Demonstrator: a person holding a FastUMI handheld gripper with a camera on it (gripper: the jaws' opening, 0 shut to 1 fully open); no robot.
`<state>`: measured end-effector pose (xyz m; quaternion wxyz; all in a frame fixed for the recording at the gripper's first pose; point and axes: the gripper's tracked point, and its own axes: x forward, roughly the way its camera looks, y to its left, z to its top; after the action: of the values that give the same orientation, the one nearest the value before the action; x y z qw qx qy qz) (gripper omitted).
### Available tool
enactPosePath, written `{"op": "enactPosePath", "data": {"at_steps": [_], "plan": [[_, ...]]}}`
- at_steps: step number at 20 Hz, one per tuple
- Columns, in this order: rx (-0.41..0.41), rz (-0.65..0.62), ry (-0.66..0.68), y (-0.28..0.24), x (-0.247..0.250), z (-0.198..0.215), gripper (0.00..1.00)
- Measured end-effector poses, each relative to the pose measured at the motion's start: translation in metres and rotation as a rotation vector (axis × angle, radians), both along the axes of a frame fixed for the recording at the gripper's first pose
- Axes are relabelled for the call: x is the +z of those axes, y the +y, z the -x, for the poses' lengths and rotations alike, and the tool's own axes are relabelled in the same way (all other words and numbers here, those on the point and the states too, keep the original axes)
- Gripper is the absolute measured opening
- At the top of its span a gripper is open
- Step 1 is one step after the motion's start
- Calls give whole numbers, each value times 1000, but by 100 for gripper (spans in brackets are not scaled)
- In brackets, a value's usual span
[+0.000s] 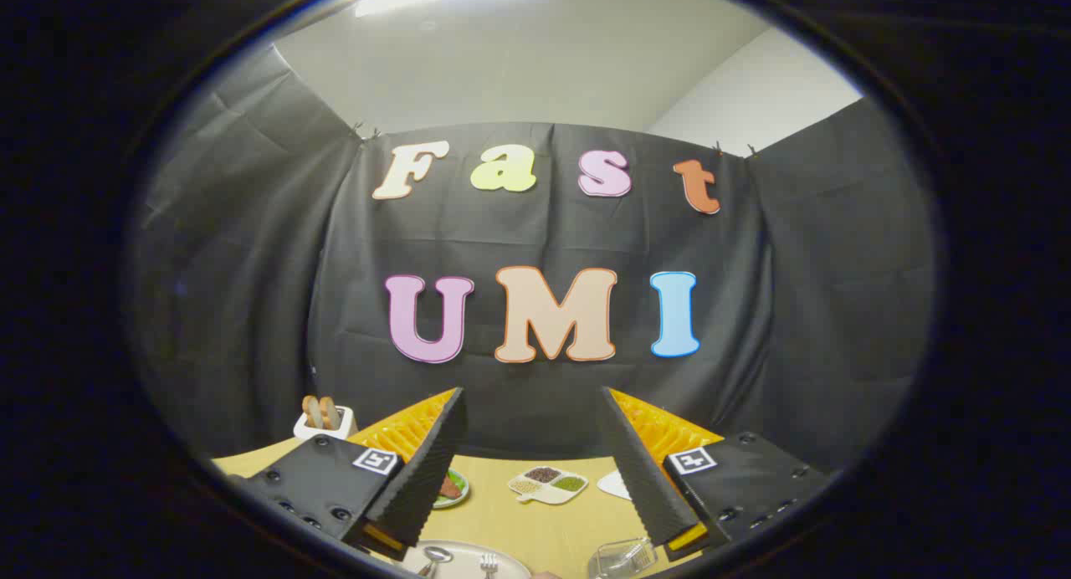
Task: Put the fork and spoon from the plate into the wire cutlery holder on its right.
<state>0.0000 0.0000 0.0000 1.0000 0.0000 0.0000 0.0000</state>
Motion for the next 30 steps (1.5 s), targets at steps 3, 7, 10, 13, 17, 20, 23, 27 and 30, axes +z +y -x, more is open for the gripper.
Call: {"op": "enactPosePath", "data": {"at_steps": [3, 7, 10, 13, 17, 20, 23, 27, 30], "plan": [[11, -1, 8, 5, -3, 2, 100], [30, 7, 12, 12, -5, 6, 100], [40, -5, 16, 15, -7, 7, 100], [47, 3, 18, 16, -8, 8, 100], [59, 9, 24, 19, -10, 9, 100], [68, 5, 25, 22, -10, 8, 100], [73, 6, 26, 23, -10, 8, 100], [77, 4, 34, 24, -14, 8, 100], [85, 5, 52, 27, -22, 7, 100]]}}
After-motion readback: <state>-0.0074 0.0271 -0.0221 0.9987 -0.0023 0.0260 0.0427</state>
